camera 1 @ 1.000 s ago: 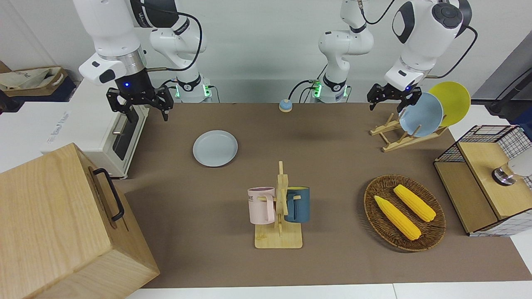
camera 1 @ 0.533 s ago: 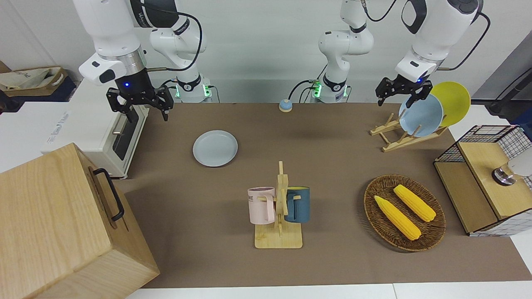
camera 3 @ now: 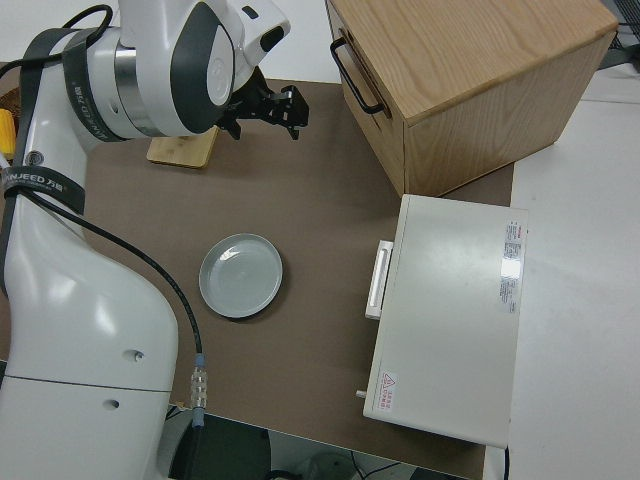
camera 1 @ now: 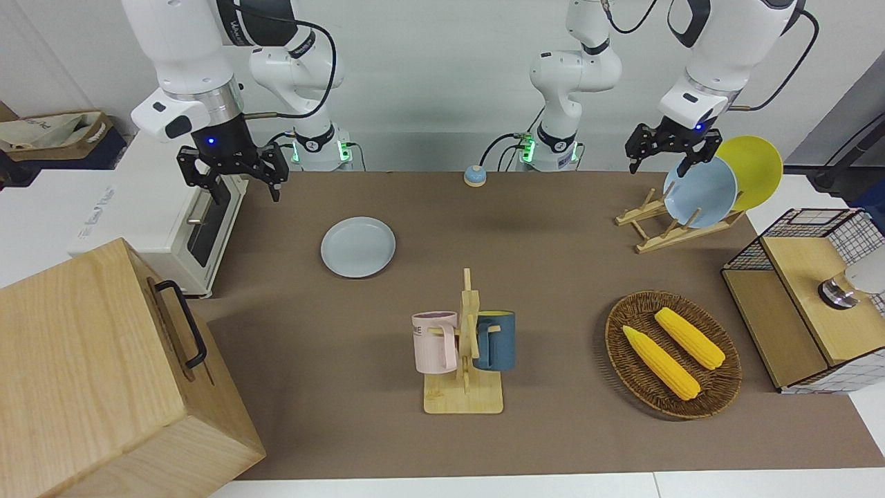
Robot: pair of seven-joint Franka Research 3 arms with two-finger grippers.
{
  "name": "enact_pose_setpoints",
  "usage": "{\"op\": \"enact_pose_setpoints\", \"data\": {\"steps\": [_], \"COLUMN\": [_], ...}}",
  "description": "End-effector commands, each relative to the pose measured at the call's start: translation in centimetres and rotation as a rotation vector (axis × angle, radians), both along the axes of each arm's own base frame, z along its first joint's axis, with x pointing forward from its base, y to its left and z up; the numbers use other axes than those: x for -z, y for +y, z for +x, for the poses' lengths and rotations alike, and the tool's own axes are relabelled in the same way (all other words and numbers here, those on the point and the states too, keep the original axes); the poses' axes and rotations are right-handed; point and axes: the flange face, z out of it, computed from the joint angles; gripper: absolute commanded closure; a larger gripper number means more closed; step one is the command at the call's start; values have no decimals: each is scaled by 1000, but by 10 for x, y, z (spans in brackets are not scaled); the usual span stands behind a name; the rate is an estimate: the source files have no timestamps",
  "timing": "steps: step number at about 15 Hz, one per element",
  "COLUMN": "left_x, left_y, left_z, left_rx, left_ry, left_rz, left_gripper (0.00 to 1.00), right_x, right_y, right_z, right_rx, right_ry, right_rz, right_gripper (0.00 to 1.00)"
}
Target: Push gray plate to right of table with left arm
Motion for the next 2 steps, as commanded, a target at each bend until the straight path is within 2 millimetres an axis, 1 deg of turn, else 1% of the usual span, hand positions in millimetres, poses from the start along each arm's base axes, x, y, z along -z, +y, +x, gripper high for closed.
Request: {"op": "enact_pose_setpoints", "data": {"steps": [1, 2], "left_x": [-8, -8], "left_y": [-6, -6], "left_z": [1, 2], "left_rx": [13, 13], "left_ry": [-18, -22], "left_rz": [3, 2], "left_gripper": [7, 7], "right_x": [-4, -4], "right_y": [1, 1], "right_z": [-2, -2], "right_rx": [6, 6], "right_ry": [-6, -6], "right_rz": [8, 8], "right_gripper": [17, 17]}}
